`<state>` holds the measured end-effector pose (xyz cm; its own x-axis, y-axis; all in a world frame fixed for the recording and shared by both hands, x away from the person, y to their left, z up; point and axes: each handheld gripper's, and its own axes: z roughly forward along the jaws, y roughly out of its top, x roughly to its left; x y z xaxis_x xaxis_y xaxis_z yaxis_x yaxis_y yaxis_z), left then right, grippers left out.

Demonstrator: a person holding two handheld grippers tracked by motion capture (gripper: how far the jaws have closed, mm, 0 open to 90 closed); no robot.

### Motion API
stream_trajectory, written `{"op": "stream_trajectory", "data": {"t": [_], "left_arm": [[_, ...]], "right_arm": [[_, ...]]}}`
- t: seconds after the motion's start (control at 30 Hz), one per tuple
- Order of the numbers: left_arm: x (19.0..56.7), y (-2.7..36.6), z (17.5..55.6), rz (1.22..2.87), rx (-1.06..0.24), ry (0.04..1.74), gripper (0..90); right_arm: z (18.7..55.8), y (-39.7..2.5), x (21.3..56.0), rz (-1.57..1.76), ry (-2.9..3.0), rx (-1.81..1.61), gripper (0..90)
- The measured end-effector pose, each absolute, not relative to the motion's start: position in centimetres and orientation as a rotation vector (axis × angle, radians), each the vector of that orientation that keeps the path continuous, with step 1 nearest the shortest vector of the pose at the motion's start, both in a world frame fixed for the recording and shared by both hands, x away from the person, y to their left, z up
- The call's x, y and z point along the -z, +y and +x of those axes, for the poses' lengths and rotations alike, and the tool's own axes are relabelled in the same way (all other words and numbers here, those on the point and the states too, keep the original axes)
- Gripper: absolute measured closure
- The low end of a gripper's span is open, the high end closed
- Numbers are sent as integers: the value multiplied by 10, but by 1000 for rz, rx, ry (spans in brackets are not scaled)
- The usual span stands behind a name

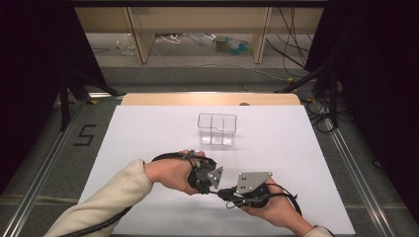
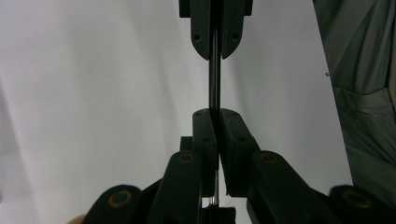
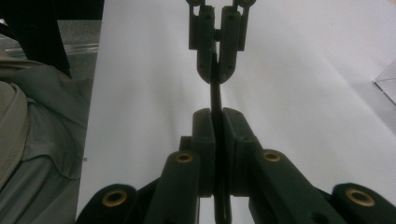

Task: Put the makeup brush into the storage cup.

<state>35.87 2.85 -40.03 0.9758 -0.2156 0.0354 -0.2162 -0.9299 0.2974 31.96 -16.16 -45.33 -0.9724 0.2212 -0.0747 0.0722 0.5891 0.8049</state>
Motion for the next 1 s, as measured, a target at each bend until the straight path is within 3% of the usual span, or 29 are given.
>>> {"op": "stream_trajectory", "data": {"t": [0.37,0.5,0.57,0.6,0.63,0.7,0.8,1.0], "left_arm": [[402,30,358,2782,-38,-284,838],[398,36,359,2719,-84,-251,716],[396,41,359,2672,-110,-231,569],[395,44,360,2662,-126,-233,569],[395,48,360,2640,-142,-219,475],[394,55,361,2604,-158,-200,449],[397,68,362,2534,-197,-164,325],[403,93,362,2428,-234,-45,246]], "right_arm": [[317,-162,451,268,2639,-1289,857],[317,-163,452,281,2649,-1271,858],[318,-164,451,290,2634,-1271,857],[318,-164,451,290,2634,-1271,857],[318,-167,451,302,2627,-1273,857],[319,-168,450,314,2623,-1275,857],[320,-172,448,344,2582,-1294,857],[322,-177,446,381,2553,-1317,857]]}}
